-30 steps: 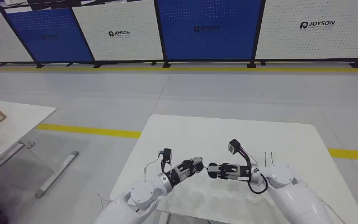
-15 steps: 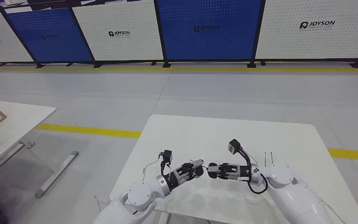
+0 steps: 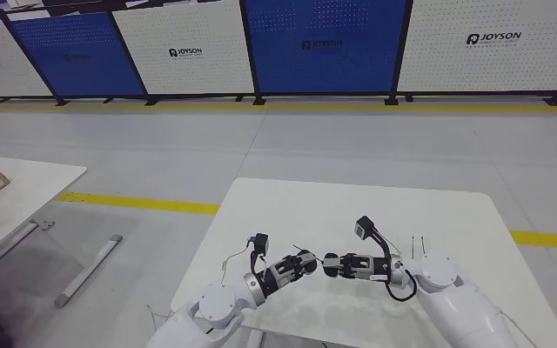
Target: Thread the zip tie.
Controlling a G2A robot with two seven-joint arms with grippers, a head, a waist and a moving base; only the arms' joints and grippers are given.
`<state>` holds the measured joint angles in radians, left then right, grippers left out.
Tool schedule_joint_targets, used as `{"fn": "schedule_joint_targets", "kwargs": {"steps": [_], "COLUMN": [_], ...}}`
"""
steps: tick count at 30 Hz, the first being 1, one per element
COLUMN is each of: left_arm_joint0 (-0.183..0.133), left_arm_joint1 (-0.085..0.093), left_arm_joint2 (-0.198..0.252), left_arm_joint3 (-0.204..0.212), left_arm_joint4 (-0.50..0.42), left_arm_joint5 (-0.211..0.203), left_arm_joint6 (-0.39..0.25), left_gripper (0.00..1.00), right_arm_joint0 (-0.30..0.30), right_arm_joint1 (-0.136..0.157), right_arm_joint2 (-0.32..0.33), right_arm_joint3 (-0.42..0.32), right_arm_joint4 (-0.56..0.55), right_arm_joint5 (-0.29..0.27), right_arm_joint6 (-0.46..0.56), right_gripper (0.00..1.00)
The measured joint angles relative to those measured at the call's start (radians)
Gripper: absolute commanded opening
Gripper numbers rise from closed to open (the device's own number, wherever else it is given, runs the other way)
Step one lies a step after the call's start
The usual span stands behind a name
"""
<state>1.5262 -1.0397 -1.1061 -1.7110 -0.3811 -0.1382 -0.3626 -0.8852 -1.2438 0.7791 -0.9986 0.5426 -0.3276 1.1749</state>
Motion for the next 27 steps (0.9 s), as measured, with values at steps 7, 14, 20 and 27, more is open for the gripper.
{"fn": "schedule_joint_targets", "kwargs": {"steps": [7,14,20,27], "left_arm_joint0": [0.001,0.006,0.005,0.000], "left_arm_joint1": [-0.002,-0.002,-0.003,-0.004], "left_arm_joint2": [0.000,-0.003,-0.009,-0.014], "left_arm_joint3": [0.000,-0.001,0.002,0.007], "left_arm_joint4": [0.009,0.029,0.013,-0.002], "left_arm_joint5": [-0.002,-0.008,-0.007,0.002], "left_arm_joint6": [-0.003,-0.004,-0.009,-0.030], "left_gripper": [0.00,0.43,0.35,0.25], "right_arm_joint0": [0.000,0.000,0.000,0.000], "right_arm_joint1": [0.000,0.000,0.000,0.000], "right_arm_joint2": [0.000,0.000,0.000,0.000], "right_arm_joint3": [0.000,0.000,0.000,0.000], "right_arm_joint4": [0.000,0.000,0.000,0.000], "right_arm_joint5": [0.000,0.000,0.000,0.000], "right_arm_joint6": [0.000,0.000,0.000,0.000], "right_gripper": [0.00,0.00,0.00,0.00]}}
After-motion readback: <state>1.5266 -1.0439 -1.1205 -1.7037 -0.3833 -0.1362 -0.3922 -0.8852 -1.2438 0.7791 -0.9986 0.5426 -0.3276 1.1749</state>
